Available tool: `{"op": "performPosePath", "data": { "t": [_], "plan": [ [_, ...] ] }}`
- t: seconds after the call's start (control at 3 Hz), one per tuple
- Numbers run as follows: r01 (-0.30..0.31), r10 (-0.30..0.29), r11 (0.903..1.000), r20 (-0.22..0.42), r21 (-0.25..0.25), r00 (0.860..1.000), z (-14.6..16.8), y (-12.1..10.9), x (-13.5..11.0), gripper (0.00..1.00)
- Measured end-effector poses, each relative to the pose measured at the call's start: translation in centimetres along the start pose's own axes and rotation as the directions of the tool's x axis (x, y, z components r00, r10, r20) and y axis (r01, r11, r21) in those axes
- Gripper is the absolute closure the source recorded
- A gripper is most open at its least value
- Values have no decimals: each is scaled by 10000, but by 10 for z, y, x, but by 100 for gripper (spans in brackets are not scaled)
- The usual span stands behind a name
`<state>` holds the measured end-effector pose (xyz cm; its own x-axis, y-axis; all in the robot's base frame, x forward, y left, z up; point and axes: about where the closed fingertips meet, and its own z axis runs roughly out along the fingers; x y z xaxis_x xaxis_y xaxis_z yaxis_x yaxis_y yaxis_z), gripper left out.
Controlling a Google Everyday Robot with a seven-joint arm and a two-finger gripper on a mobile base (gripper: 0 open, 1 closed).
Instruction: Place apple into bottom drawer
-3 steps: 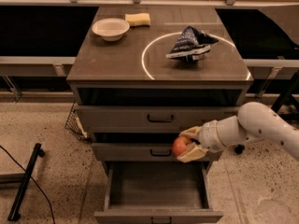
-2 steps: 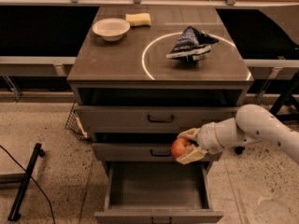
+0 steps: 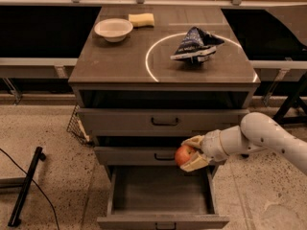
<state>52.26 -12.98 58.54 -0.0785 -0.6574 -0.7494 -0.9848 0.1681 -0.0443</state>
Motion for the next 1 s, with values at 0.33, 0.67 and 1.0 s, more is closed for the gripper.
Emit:
{"op": "performPosePath", "data": {
  "t": [0.33, 0.67, 1.0],
  "plan": [
    [194, -186, 9998, 866, -89, 9961, 22, 2, 26, 100],
    [1073, -1050, 9942, 1704, -45, 9798, 40, 10, 41, 100],
    [1975, -1900, 9799, 1732, -270, 9664, 48, 15, 68, 100]
  ]
}}
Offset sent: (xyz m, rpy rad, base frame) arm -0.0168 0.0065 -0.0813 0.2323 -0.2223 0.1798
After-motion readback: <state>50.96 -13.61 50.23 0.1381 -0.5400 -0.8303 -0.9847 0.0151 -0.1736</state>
